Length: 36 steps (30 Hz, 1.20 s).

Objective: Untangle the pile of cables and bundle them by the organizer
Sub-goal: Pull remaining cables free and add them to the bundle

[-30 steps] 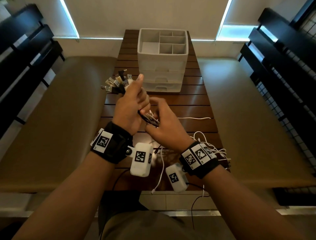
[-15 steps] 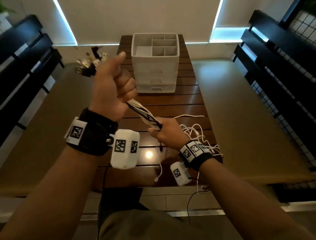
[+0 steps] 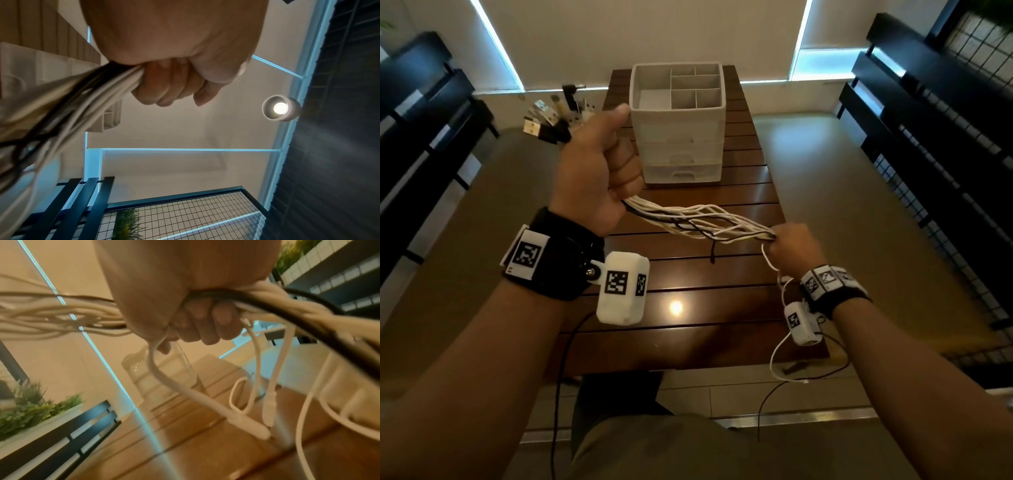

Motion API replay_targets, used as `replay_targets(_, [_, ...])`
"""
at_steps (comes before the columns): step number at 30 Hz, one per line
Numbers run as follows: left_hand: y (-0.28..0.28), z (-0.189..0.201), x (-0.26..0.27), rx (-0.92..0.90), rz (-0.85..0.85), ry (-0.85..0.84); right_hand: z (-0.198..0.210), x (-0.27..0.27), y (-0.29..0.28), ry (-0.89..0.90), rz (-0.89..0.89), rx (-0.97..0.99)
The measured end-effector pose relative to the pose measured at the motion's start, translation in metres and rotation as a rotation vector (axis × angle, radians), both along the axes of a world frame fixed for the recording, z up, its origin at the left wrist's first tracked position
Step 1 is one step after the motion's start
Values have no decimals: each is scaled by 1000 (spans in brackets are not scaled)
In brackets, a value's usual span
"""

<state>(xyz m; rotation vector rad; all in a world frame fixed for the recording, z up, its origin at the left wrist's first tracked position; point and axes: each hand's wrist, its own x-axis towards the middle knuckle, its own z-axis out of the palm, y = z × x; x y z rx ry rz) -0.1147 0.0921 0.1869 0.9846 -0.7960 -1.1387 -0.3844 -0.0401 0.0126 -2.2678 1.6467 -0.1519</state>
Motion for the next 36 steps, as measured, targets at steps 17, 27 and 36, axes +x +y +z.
replay_targets(17, [-25,-9,-12,29,-19,18,145,-48,-26,13,-65,-543])
replay_targets(27, [-17,6,27,-15,181,33,141,32,-8,-424,-21,18])
replay_targets(36, [-2,28,75,-181,320,134,232,133,1,-1201,5,214])
